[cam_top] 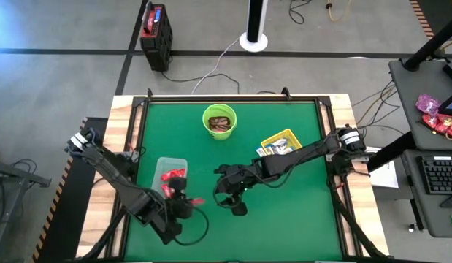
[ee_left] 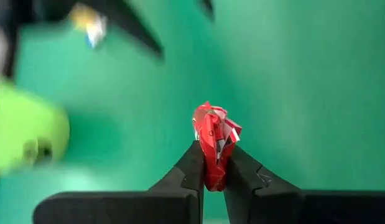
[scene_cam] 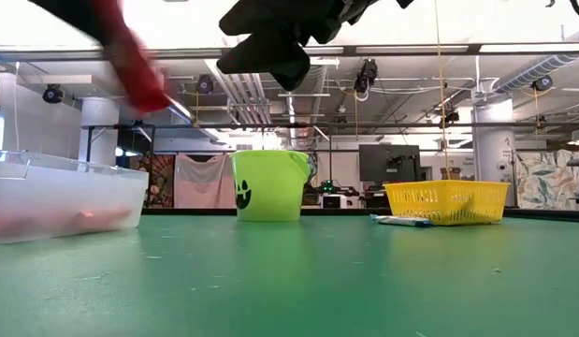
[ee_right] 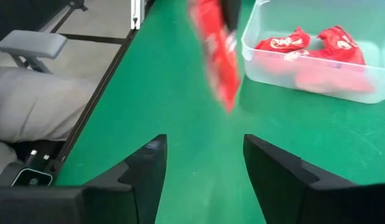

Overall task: Sort candy by brand, put in halloween buckets
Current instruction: Put the red chocolate bar into the transparent bin, then put the white chocolate bar into the yellow bin

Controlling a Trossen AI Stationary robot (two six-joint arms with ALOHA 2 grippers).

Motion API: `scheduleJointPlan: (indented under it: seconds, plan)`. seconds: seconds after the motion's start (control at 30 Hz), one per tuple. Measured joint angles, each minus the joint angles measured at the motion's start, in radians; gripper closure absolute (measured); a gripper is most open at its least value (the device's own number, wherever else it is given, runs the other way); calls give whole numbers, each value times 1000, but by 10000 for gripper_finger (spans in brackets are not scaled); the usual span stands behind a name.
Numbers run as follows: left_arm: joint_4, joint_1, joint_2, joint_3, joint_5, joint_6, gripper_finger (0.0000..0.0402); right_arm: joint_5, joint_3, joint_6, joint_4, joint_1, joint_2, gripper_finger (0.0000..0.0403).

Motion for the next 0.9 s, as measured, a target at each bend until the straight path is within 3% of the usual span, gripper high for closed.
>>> scheduleJointPlan:
  seconds: [0.13,0.27,0.4,0.47,0.53,0.67,0.9]
  plan:
    - [-343,-8,-1,80,119,-185,389,-3,8,0,-11,-13,0,193]
    - [-550,-13,-5,97,176,-297,389,-4,8,0,-14,-18,0,193]
    - [-577,-10,-14,32,220,-306,388,-4,8,10,-13,-18,0,193]
    - [-561,-10,-17,-11,187,-325,377,-3,8,10,-13,-18,0,193]
    - [-564,-9,-18,-50,162,-363,356,-3,8,15,-14,-19,0,193]
    - [-558,-9,-18,-95,248,-405,303,2,8,43,-34,-21,0,193]
    - [-533,-15,-24,-84,268,-389,242,61,8,105,-98,-29,-1,193]
